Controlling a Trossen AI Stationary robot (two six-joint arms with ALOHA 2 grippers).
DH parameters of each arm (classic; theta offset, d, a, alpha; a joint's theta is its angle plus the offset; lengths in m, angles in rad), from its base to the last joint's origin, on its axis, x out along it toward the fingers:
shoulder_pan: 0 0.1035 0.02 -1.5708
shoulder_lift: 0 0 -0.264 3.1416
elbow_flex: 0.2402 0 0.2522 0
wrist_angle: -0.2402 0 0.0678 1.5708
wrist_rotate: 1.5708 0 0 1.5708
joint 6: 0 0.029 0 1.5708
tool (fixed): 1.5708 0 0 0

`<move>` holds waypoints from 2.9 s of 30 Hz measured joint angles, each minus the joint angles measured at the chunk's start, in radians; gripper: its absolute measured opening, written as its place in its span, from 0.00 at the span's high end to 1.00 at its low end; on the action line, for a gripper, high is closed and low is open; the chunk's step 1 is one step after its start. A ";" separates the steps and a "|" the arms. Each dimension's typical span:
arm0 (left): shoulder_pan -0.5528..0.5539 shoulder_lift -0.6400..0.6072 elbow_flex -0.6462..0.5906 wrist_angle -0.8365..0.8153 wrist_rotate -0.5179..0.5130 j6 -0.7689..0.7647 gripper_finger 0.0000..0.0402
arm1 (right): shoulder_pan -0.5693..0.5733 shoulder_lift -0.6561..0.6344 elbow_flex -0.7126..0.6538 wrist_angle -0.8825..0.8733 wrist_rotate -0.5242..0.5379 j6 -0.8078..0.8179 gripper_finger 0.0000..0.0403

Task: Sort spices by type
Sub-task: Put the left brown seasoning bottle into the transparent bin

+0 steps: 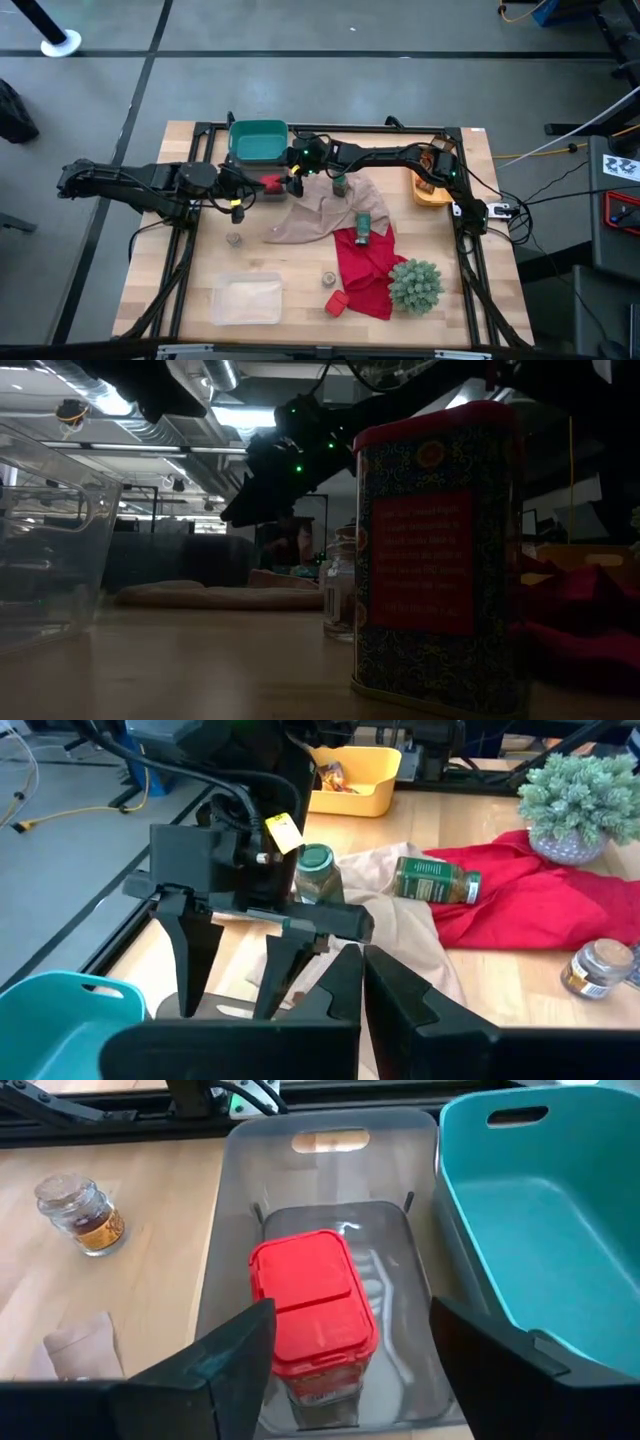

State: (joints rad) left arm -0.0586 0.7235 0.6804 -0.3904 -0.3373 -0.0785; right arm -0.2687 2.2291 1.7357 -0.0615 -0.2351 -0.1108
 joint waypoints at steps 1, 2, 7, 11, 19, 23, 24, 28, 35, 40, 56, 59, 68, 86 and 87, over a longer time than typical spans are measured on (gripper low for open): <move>0.000 0.000 0.000 0.000 0.000 -0.001 1.00 | 0.000 -0.004 0.009 -0.021 0.006 0.000 0.34; 0.000 0.000 0.000 -0.001 0.000 -0.004 1.00 | 0.000 -0.010 0.025 -0.051 0.020 -0.002 0.34; 0.000 0.000 0.000 -0.027 0.013 -0.019 0.97 | -0.001 -0.060 0.189 -0.318 0.119 -0.074 0.34; 0.000 0.000 0.000 -0.063 0.014 -0.122 0.87 | 0.000 -0.066 0.383 -0.617 0.175 -0.120 0.34; -0.001 -0.003 0.000 -0.270 0.148 -0.341 0.65 | 0.009 -0.142 0.562 -1.074 0.175 -0.093 0.34; -0.001 -0.002 0.000 -0.434 0.270 -0.534 0.62 | 0.033 -0.222 0.519 -1.192 0.189 -0.045 0.34; -0.001 -0.002 0.000 -0.475 0.296 -0.584 0.62 | 0.042 -0.233 0.516 -1.219 0.199 -0.037 0.34; -0.001 -0.001 0.000 -0.626 0.377 -0.768 0.62 | 0.092 -0.248 0.513 -1.282 0.229 0.003 0.34; -0.001 0.000 -0.001 -0.770 0.404 -0.955 0.62 | 0.202 -0.249 0.513 -1.305 0.228 0.010 0.34; -0.001 0.035 -0.001 -0.765 0.398 -1.011 0.62 | 0.280 -0.249 0.513 -1.360 0.228 0.036 0.34; -0.063 0.286 -0.002 -0.653 0.409 -1.002 0.62 | 0.457 -0.406 0.333 -1.504 0.499 0.204 0.34; -0.091 0.325 -0.002 -0.653 0.409 -1.021 0.62 | 0.469 -0.493 0.185 -1.459 0.564 0.267 0.34; -0.148 0.373 -0.002 -0.601 0.409 -1.021 0.62 | 0.472 -0.726 -0.180 -1.224 0.528 0.326 0.34; -0.151 0.417 0.000 -0.587 0.402 -1.089 0.62 | 0.472 -0.780 -0.259 -1.173 0.512 0.343 0.34; -0.151 0.425 0.001 -0.585 0.404 -1.092 0.62 | 0.472 -0.780 -0.259 -1.173 0.512 0.343 0.34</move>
State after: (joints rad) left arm -0.2100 1.1489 0.6819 -0.9757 0.0669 -1.1701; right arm 0.2031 1.4487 1.4769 -1.2350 0.2764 0.2317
